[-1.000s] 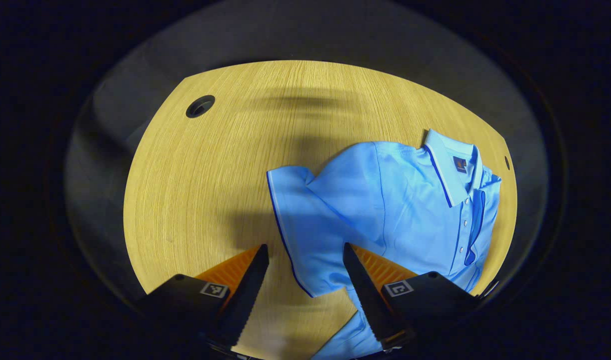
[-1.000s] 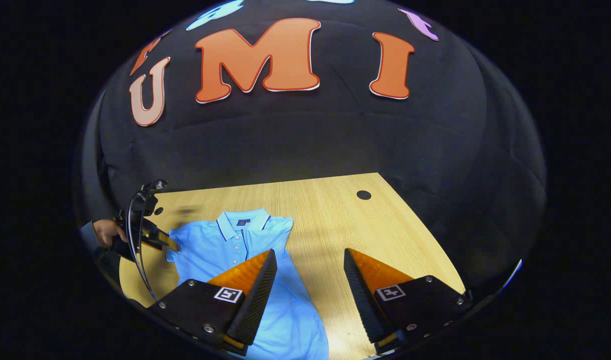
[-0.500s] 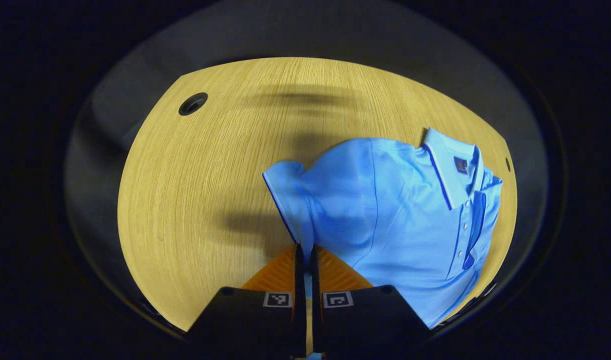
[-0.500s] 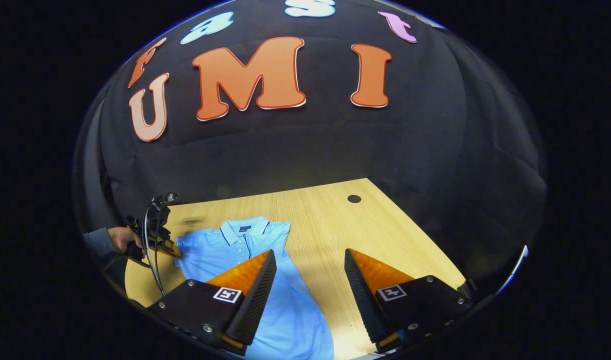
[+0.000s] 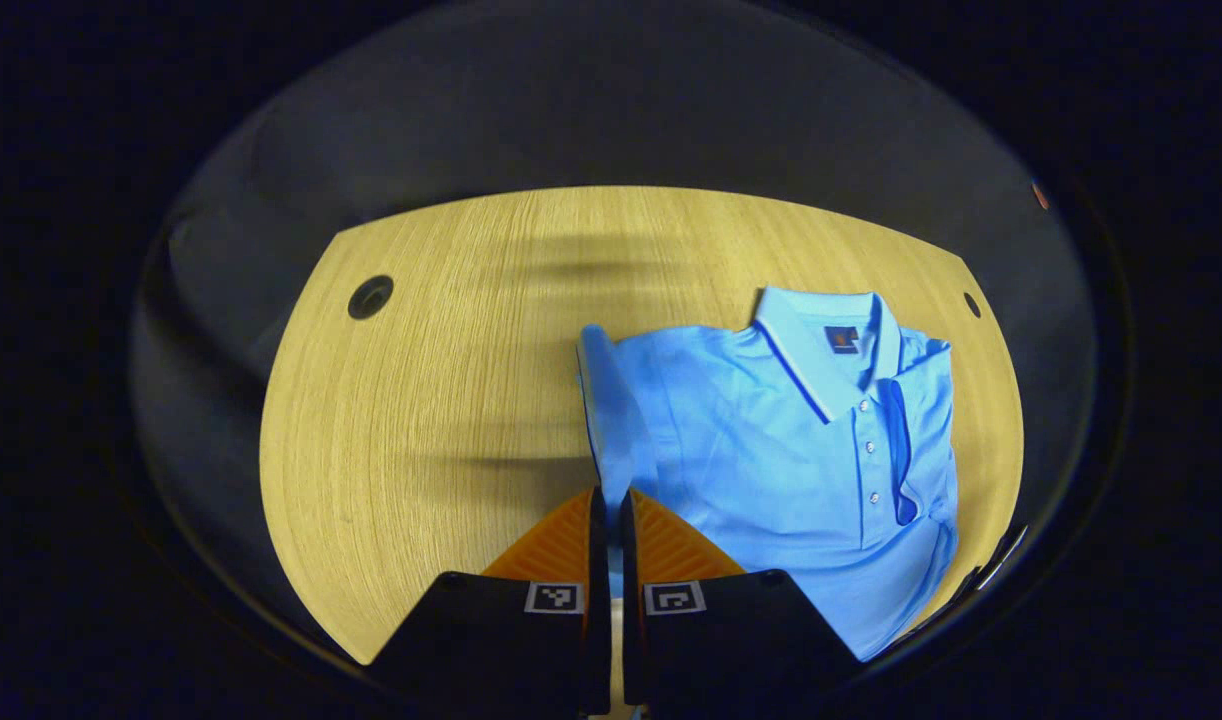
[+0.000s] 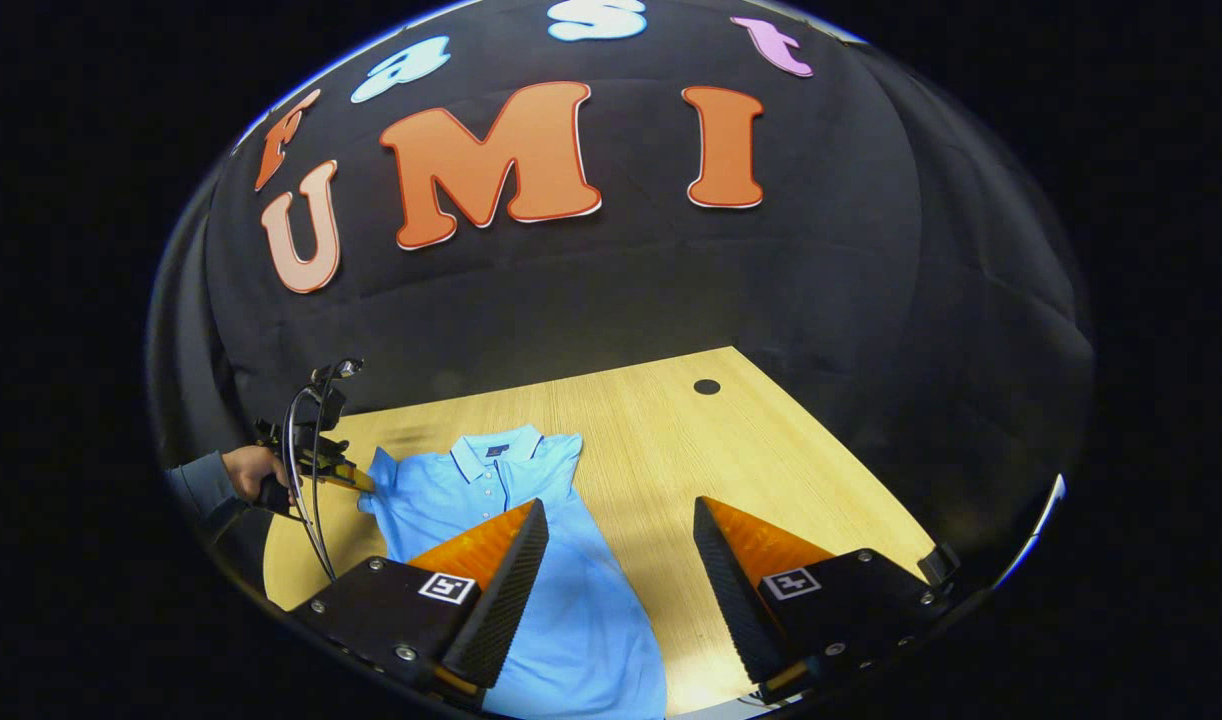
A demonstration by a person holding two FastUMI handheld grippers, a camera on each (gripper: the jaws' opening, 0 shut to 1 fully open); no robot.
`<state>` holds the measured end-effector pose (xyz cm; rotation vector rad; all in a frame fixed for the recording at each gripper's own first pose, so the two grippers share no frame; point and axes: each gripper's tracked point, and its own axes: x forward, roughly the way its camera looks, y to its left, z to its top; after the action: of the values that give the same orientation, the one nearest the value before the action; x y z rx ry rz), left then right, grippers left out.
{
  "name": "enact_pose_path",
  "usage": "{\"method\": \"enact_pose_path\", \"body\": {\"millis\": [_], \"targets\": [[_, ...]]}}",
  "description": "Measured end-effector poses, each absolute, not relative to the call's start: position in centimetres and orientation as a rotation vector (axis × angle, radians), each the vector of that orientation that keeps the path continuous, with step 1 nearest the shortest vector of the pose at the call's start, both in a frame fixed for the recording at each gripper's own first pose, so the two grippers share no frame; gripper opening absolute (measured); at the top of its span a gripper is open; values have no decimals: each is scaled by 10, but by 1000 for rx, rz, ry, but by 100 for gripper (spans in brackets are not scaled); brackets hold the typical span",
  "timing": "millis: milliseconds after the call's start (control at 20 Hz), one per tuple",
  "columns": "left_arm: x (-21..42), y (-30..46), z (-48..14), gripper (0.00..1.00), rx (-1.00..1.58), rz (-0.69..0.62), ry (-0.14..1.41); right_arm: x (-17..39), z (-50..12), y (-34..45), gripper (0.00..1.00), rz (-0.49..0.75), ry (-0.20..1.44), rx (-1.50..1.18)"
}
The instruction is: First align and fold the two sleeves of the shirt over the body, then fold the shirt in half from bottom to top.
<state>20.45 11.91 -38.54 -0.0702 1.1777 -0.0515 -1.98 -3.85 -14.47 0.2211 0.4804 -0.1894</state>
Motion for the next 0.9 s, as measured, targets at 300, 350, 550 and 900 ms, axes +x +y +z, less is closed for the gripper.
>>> {"method": "enact_pose_path", "body": {"millis": [300,350,550,900], "targets": [[215,72,-363,9,-10,-143,1139,-39,-147,-45,97,-209,472,256],[215,63,-362,9,-6,-154,1136,-41,-148,-46,97,-213,475,259],[217,28,-362,9,12,-219,1138,-50,-154,-47,98,-226,495,262],[211,-22,-376,12,25,-339,1169,-57,-171,-32,99,-228,551,318]]}}
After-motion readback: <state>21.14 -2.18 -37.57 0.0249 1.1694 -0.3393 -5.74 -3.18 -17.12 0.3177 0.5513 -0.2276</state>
